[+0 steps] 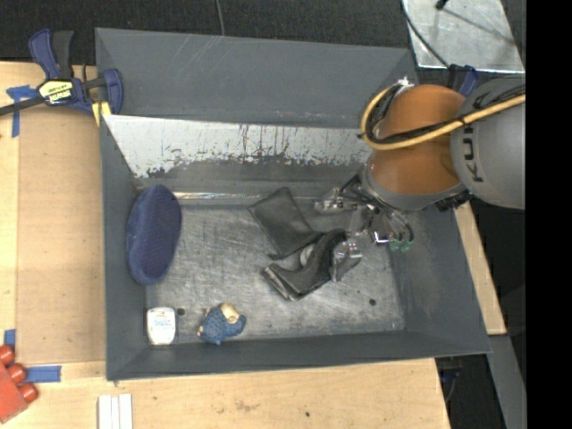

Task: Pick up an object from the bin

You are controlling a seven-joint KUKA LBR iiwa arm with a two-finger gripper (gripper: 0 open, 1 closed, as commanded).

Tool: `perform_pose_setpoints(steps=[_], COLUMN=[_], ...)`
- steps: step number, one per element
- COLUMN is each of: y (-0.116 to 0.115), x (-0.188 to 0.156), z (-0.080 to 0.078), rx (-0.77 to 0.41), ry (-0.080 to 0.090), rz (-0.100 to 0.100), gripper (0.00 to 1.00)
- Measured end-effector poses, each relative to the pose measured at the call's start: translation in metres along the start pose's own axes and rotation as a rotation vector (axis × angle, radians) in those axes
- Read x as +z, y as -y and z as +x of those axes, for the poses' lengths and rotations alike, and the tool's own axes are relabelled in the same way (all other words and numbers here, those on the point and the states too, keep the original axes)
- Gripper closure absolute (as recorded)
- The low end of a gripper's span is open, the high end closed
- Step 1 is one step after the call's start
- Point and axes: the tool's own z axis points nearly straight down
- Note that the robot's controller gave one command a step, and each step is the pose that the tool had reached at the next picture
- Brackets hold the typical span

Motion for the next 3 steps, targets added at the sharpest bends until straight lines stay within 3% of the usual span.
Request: perform_pose_setpoints(steps=[1,2,3], y=[0.002,0.004,0.005], x=[-0.005,-0.189,-0.184], z=[-0.002,0.004,0.005], rx=[-0.001,-0.075,-0.073], ry=[0.005,0.006,-0.003], rz=[0.004,0.000,-0.002], gripper=[1.00,1.00,0.00])
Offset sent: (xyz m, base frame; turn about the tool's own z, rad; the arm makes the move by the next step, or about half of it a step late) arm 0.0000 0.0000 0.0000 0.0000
